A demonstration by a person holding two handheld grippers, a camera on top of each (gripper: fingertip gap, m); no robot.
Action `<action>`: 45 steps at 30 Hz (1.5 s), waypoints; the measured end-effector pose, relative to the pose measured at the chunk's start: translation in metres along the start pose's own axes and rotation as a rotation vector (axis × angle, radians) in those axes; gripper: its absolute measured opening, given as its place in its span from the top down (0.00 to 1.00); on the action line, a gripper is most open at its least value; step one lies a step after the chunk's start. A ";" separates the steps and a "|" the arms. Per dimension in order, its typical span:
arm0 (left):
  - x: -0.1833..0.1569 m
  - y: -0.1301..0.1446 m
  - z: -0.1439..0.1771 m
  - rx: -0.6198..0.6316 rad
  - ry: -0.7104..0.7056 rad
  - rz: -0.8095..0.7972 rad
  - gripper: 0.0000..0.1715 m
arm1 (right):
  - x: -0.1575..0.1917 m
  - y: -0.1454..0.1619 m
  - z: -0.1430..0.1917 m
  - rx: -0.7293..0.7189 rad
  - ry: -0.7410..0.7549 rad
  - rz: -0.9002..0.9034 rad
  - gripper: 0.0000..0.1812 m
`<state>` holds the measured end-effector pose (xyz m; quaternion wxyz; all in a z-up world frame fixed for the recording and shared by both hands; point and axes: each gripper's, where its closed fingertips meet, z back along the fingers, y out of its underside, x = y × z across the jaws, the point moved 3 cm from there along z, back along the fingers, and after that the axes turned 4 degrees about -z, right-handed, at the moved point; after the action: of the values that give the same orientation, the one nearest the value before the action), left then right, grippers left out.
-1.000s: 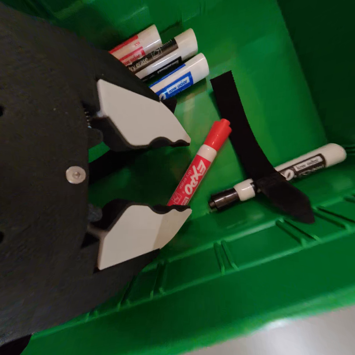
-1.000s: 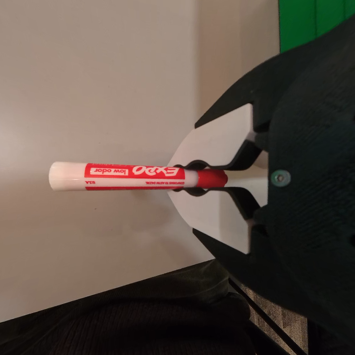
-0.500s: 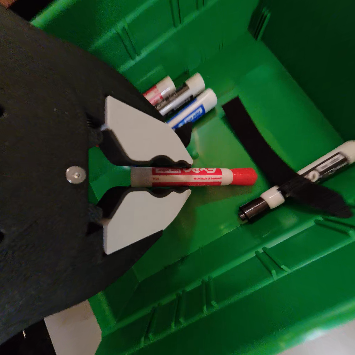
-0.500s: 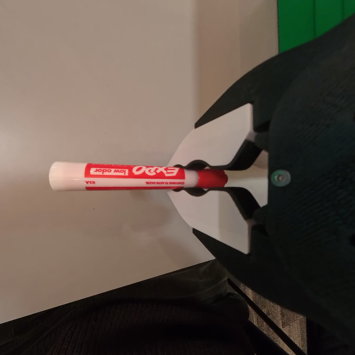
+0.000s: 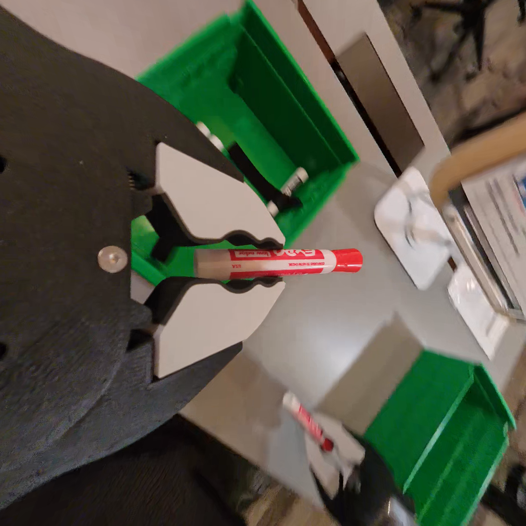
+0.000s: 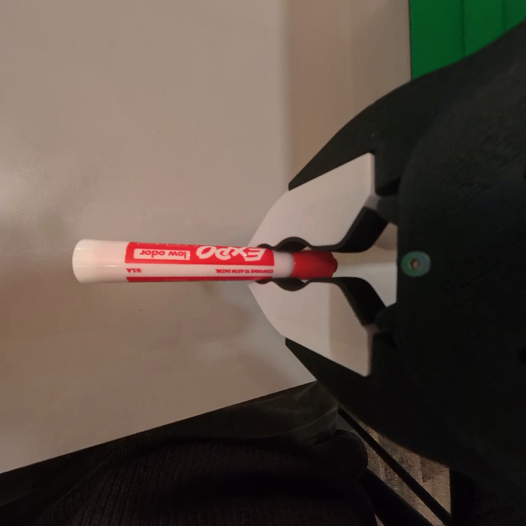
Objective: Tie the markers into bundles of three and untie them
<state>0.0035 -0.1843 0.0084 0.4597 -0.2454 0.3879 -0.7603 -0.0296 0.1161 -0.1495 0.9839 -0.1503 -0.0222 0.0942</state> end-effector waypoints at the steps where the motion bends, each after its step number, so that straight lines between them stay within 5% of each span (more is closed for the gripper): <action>1: -0.016 -0.005 -0.004 -0.005 0.050 -0.030 0.88 | 0.001 -0.001 0.001 -0.004 -0.004 0.000 0.92; 8: -0.122 -0.003 -0.063 0.061 0.454 -0.141 0.88 | 0.011 -0.005 0.010 -0.039 -0.049 0.014 0.92; 14: -0.178 0.013 -0.093 0.103 0.673 -0.151 0.88 | 0.018 -0.002 0.014 -0.044 -0.098 0.022 0.93; 41: -0.227 0.047 -0.135 0.186 0.751 -0.150 0.88 | 0.044 -0.016 -0.009 0.027 -0.156 0.099 0.92; 45: -0.215 0.045 -0.135 0.152 0.639 -0.216 0.70 | 0.039 -0.011 -0.008 0.031 -0.144 0.081 0.92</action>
<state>0.0265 0.0435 -0.1099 0.2487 0.0005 0.4264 -0.8697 0.0108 0.1106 -0.1529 0.9773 -0.1289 -0.0854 0.1448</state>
